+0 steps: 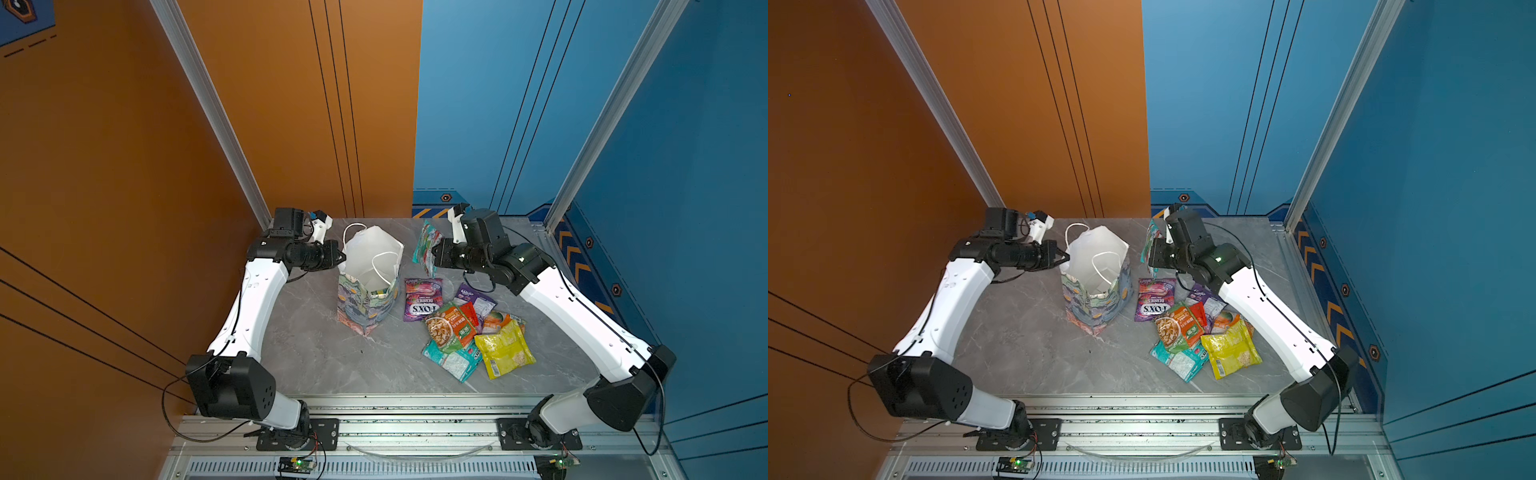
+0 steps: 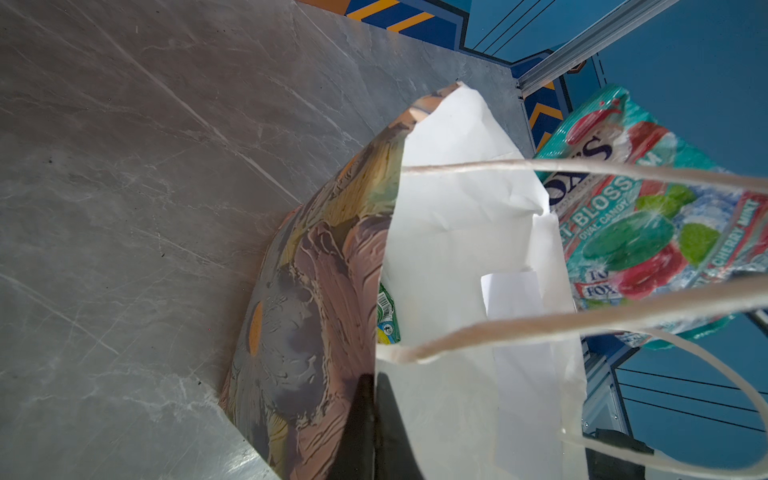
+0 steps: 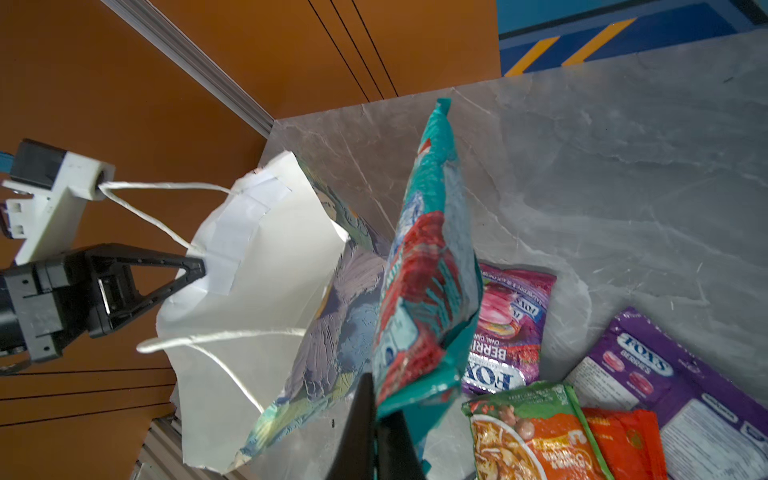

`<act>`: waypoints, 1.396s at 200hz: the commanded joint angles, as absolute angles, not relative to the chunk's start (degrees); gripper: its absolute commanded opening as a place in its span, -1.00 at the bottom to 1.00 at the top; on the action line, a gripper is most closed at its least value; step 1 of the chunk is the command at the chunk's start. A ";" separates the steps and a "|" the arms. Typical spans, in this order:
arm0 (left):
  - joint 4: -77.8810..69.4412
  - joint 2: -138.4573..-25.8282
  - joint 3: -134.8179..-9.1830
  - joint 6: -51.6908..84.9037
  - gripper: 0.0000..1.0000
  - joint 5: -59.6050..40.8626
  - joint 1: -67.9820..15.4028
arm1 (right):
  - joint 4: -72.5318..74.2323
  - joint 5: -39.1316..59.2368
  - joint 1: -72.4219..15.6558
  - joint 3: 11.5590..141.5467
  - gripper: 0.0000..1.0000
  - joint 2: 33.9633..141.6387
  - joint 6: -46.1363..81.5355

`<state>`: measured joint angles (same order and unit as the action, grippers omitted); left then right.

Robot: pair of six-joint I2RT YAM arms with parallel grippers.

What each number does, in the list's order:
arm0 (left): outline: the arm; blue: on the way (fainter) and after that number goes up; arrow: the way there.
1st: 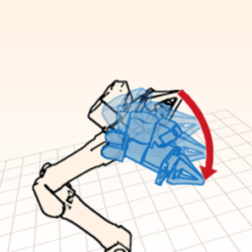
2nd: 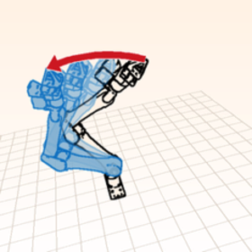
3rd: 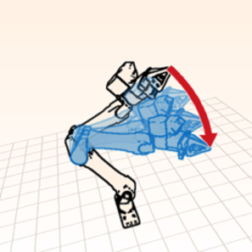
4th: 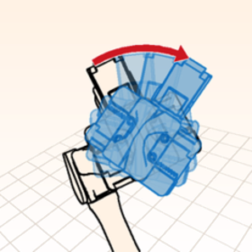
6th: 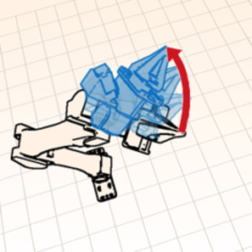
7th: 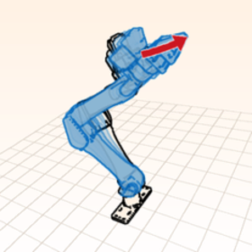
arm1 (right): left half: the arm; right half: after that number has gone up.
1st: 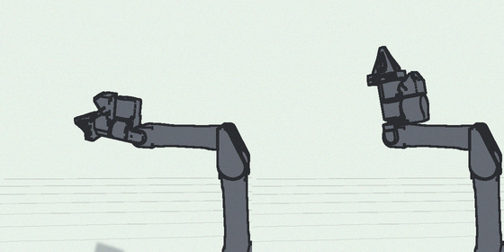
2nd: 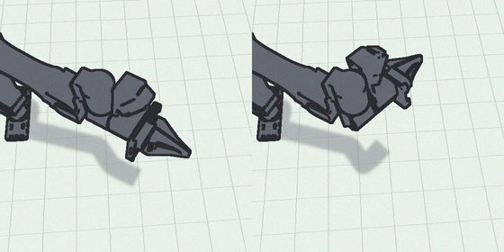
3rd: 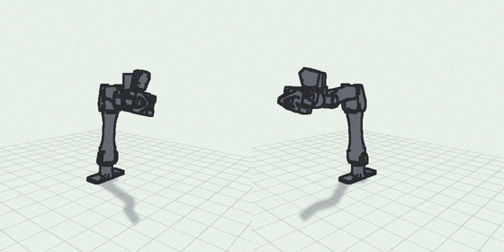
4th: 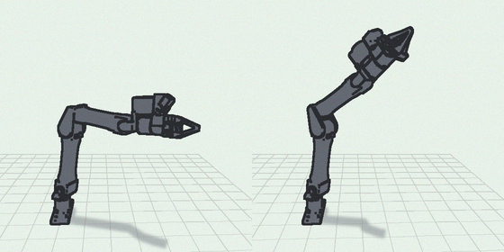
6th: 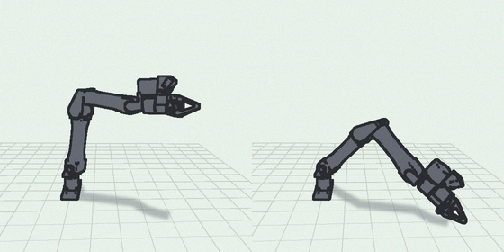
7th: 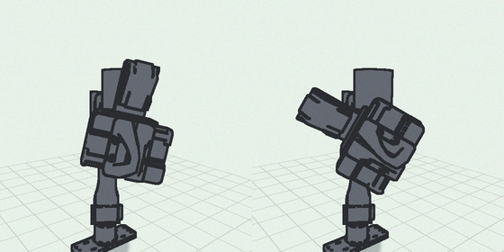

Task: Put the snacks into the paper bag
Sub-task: 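Lift the teal packet and carry it above the bag with the right gripper, then lower the teal packet into the bag opening with the right gripper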

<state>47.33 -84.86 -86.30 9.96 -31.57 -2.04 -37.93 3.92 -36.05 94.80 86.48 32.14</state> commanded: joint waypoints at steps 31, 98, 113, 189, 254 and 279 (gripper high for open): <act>47.62 -83.76 -85.54 10.16 -1.00 -32.11 -2.20 | -37.88 6.69 -35.12 110.40 -1.00 91.81 25.81; 47.55 -83.47 -85.65 10.15 -1.00 -32.19 -2.29 | -37.00 12.95 -36.44 124.03 -1.00 100.24 24.20; 47.59 -83.41 -85.52 10.15 -1.00 -32.09 -2.29 | -37.16 15.06 -37.02 125.38 -1.00 101.11 23.91; 47.54 -83.47 -85.69 10.46 -1.00 -31.82 -2.20 | -44.95 16.04 -39.73 123.80 -1.00 99.16 20.03; 47.55 -83.50 -85.70 10.64 -1.00 -31.38 -2.02 | -51.11 14.79 -43.01 122.26 -1.00 98.08 17.44; 47.59 -83.67 -85.86 10.64 -1.00 -31.40 -2.02 | -53.52 14.94 -43.74 122.34 -1.00 98.44 16.05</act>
